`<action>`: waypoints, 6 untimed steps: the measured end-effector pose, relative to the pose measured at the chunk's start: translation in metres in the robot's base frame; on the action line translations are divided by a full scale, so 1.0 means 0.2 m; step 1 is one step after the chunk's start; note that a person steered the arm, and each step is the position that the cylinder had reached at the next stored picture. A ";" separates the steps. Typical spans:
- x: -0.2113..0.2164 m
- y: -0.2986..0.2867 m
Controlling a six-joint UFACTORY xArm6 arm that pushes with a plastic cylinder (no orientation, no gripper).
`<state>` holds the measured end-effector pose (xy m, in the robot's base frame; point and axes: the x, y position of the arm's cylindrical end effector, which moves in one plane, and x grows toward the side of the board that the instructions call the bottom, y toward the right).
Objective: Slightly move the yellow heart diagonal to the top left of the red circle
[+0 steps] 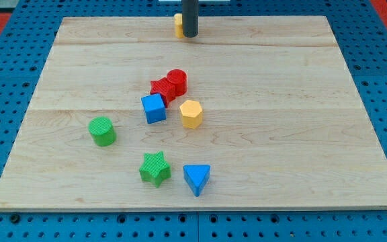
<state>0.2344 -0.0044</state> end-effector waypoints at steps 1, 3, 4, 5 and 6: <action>-0.10 0.25; -0.15 -0.03; -0.08 -0.20; -0.11 -0.35; -0.17 -0.35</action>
